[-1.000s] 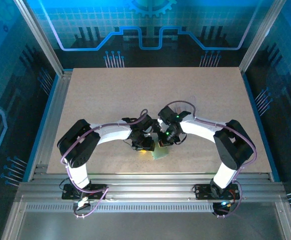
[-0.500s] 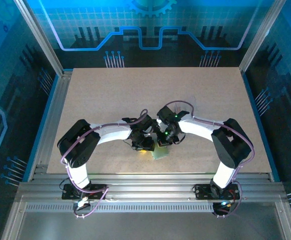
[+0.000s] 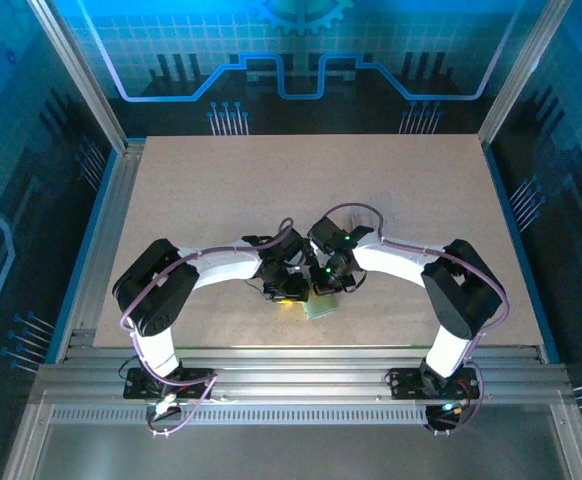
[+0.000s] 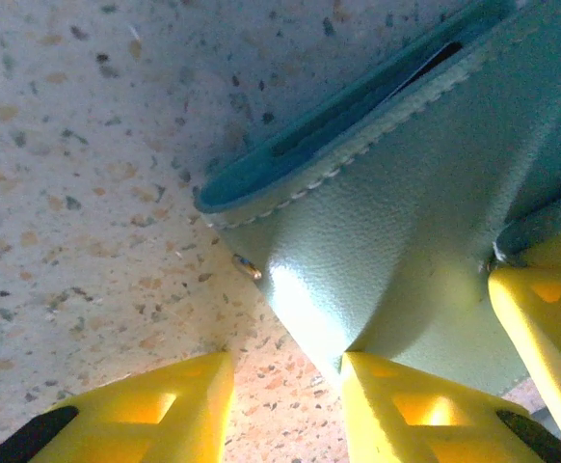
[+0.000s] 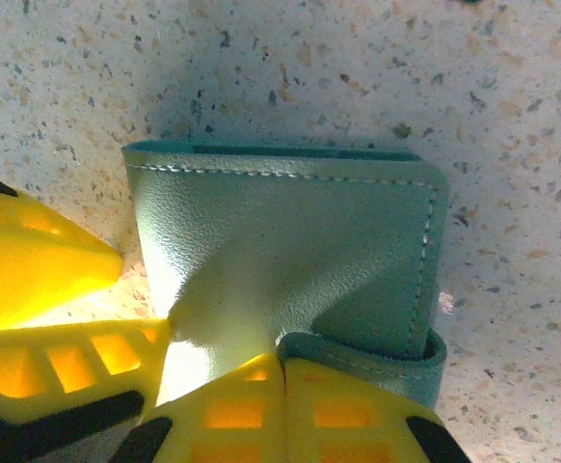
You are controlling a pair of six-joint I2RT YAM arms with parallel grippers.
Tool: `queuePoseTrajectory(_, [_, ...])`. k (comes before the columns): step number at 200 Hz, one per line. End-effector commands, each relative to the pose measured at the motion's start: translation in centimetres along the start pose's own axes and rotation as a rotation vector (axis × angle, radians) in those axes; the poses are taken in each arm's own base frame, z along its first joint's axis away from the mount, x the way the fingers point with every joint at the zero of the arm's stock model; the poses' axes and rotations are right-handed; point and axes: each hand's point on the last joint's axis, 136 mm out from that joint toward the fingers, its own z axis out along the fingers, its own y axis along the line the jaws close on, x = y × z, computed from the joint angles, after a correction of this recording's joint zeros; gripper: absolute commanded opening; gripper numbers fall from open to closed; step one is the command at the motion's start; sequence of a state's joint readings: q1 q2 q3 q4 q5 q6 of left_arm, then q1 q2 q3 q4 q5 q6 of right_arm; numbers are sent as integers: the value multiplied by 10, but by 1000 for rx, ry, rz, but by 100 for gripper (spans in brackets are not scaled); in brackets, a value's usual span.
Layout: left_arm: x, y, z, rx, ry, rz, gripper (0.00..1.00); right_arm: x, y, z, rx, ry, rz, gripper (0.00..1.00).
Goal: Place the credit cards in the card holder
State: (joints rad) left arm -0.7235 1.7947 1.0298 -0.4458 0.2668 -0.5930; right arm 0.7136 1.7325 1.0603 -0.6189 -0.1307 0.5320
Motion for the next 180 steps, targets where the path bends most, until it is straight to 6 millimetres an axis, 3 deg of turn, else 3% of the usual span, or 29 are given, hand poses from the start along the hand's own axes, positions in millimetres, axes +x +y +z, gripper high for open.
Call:
queuePoseTrajectory(1, [-23,-10,-26,133,-103,-28,38,9,-3,7,45,32,-14,13])
queuePoseTrajectory(24, [-36,1,-85,173,-245,-60,52,-33,23,-37,-11,-119,-61,47])
queuePoseTrajectory(56, [-41,29,-175,154,-490,-91,98,-77,55,-103,-92,-303,-113,74])
queuePoseTrajectory(75, [-39,50,-217,99,-637,-121,99,-90,54,-136,-63,-399,-114,92])
queuePoseTrajectory(82, [-39,59,-228,57,-692,-132,99,-93,45,-148,-18,-443,-100,100])
queuePoseTrajectory(94, [-38,78,-243,-35,-786,-151,99,-94,22,-166,61,-530,-60,100])
queuePoseTrajectory(114, [-39,110,-254,-177,-919,-191,99,-86,-34,-193,209,-660,50,100])
queuePoseTrajectory(135, [-42,156,-263,-385,-1079,-278,99,-58,-110,-222,456,-792,238,100])
queuePoseTrajectory(153, [-38,186,-277,-550,-1215,-312,99,-29,-162,-239,632,-870,377,100])
queuePoseTrajectory(163, [-37,195,-283,-613,-1274,-305,99,-21,-176,-247,689,-933,379,100])
queuePoseTrajectory(180, [-39,208,-284,-661,-1334,-284,99,-18,-192,-239,736,-1031,316,100])
